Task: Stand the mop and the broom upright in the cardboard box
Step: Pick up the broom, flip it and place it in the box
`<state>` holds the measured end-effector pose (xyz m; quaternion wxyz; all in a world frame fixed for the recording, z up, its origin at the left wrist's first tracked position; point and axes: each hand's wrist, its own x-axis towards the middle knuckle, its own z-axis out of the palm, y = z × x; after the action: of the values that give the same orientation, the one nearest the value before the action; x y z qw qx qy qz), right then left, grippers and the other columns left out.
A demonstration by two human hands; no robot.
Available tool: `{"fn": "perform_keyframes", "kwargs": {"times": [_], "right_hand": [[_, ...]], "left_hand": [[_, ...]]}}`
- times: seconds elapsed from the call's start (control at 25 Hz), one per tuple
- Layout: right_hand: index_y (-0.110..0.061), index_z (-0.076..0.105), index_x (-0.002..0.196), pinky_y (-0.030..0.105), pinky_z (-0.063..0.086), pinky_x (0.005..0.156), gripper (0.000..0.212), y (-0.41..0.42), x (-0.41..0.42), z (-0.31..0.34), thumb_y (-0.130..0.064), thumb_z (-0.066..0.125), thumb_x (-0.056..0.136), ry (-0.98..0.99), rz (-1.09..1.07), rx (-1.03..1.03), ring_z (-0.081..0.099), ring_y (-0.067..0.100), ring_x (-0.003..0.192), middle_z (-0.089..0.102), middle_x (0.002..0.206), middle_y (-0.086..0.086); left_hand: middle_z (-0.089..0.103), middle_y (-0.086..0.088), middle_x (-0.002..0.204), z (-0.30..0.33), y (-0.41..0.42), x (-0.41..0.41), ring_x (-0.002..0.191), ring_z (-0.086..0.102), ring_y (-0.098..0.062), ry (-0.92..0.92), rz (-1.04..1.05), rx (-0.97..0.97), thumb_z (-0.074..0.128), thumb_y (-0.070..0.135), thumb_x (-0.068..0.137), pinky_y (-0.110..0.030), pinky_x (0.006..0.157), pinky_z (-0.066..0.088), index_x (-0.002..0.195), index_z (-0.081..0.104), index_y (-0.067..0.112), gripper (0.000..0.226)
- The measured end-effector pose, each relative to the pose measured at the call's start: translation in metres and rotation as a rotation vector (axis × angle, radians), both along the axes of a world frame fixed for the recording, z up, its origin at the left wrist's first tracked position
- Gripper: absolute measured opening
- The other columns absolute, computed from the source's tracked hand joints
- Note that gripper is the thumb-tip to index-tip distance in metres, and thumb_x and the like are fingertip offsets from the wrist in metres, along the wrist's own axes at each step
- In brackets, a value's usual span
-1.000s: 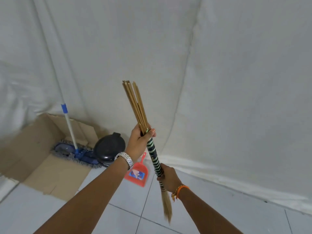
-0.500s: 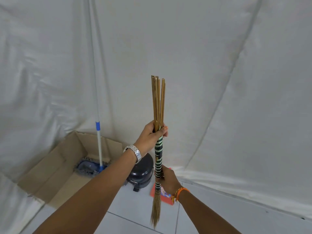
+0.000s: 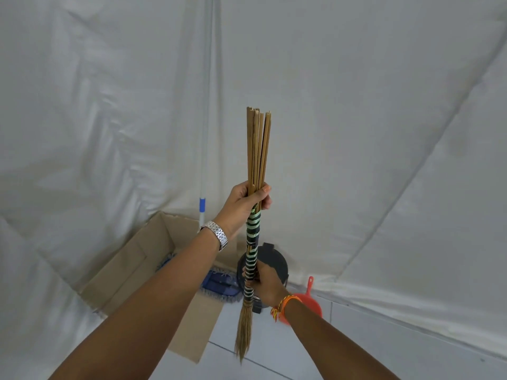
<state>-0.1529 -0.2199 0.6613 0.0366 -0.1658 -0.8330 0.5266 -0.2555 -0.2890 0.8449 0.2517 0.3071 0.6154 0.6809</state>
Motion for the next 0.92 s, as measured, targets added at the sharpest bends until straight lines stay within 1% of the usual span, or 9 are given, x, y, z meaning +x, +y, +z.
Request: {"fn": "perform_keyframes", "kwargs": {"times": [0.2, 0.32, 0.4, 0.52, 0.6, 0.68, 0.72, 0.8, 0.92], "right_hand": [[-0.016, 0.058, 0.1, 0.043, 0.054, 0.088, 0.022, -0.047, -0.075, -0.004, -0.001, 0.056, 0.083, -0.022, 0.096, 0.052, 0.066, 0.027, 0.095, 0.07, 0.099, 0.015], [-0.012, 0.058, 0.097, 0.047, 0.053, 0.084, 0.016, -0.079, -0.126, -0.009, -0.003, 0.056, 0.084, -0.009, 0.163, 0.093, 0.061, 0.023, 0.087, 0.068, 0.095, 0.019], [-0.009, 0.059, 0.1, 0.039, 0.052, 0.076, 0.017, -0.101, -0.164, -0.01, -0.004, 0.056, 0.084, -0.015, 0.166, 0.101, 0.061, 0.026, 0.089, 0.068, 0.096, 0.02], [-0.015, 0.059, 0.1, 0.02, 0.045, 0.069, 0.017, -0.134, -0.221, -0.005, -0.008, 0.061, 0.084, -0.015, 0.137, 0.078, 0.062, 0.024, 0.092, 0.069, 0.1, 0.015], [-0.016, 0.057, 0.099, 0.026, 0.052, 0.076, 0.02, -0.151, -0.255, -0.002, -0.005, 0.062, 0.083, -0.015, 0.155, 0.048, 0.061, 0.024, 0.094, 0.068, 0.102, 0.017], [-0.01, 0.058, 0.103, 0.044, 0.054, 0.088, 0.024, -0.162, -0.286, -0.001, 0.0, 0.06, 0.082, -0.022, 0.158, 0.063, 0.062, 0.029, 0.099, 0.067, 0.104, 0.019], [-0.008, 0.058, 0.106, 0.049, 0.053, 0.092, 0.027, -0.168, -0.3, 0.0, 0.003, 0.057, 0.082, -0.023, 0.16, 0.063, 0.061, 0.028, 0.098, 0.067, 0.104, 0.02], [-0.006, 0.057, 0.107, 0.052, 0.051, 0.095, 0.031, -0.179, -0.324, 0.004, 0.009, 0.052, 0.08, -0.022, 0.152, 0.041, 0.058, 0.026, 0.095, 0.065, 0.104, 0.024], [-0.007, 0.057, 0.106, 0.049, 0.051, 0.094, 0.031, -0.192, -0.362, 0.004, 0.008, 0.053, 0.08, -0.021, 0.129, 0.05, 0.061, 0.037, 0.102, 0.066, 0.104, 0.023]], "left_hand": [[0.056, 0.01, 0.063, -0.004, -0.063, -0.069, 0.067, 0.054, -0.015, 0.036, 0.128, -0.024, 0.053, 0.019, 0.105, -0.041, 0.088, 0.047, 0.088, 0.058, 0.016, 0.019], [0.053, 0.007, 0.064, -0.008, -0.096, -0.117, 0.065, 0.052, -0.016, 0.058, 0.167, -0.044, 0.051, 0.019, 0.106, -0.043, 0.089, 0.045, 0.085, 0.055, 0.015, 0.022], [0.053, 0.008, 0.064, -0.01, -0.116, -0.152, 0.064, 0.052, -0.015, 0.077, 0.176, -0.061, 0.05, 0.018, 0.107, -0.044, 0.089, 0.045, 0.085, 0.055, 0.015, 0.022], [0.054, 0.013, 0.061, -0.007, -0.145, -0.21, 0.061, 0.053, -0.01, 0.08, 0.142, -0.092, 0.051, 0.019, 0.107, -0.043, 0.088, 0.045, 0.087, 0.055, 0.016, 0.021], [0.055, 0.014, 0.061, -0.005, -0.162, -0.244, 0.062, 0.054, -0.008, 0.088, 0.13, -0.092, 0.053, 0.023, 0.105, -0.044, 0.089, 0.045, 0.087, 0.056, 0.017, 0.019], [0.056, 0.014, 0.061, 0.0, -0.175, -0.272, 0.063, 0.054, -0.009, 0.097, 0.134, -0.081, 0.057, 0.03, 0.1, -0.044, 0.089, 0.046, 0.087, 0.057, 0.018, 0.017], [0.056, 0.014, 0.061, 0.003, -0.182, -0.285, 0.063, 0.054, -0.009, 0.097, 0.139, -0.071, 0.058, 0.032, 0.097, -0.044, 0.088, 0.046, 0.087, 0.057, 0.018, 0.017], [0.056, 0.014, 0.062, 0.007, -0.194, -0.312, 0.064, 0.054, -0.01, 0.087, 0.143, -0.051, 0.059, 0.034, 0.094, -0.044, 0.088, 0.046, 0.088, 0.058, 0.018, 0.017], [0.057, 0.012, 0.063, 0.007, -0.207, -0.352, 0.065, 0.054, -0.012, 0.062, 0.091, -0.026, 0.06, 0.03, 0.095, -0.041, 0.087, 0.046, 0.089, 0.058, 0.016, 0.015]]}}
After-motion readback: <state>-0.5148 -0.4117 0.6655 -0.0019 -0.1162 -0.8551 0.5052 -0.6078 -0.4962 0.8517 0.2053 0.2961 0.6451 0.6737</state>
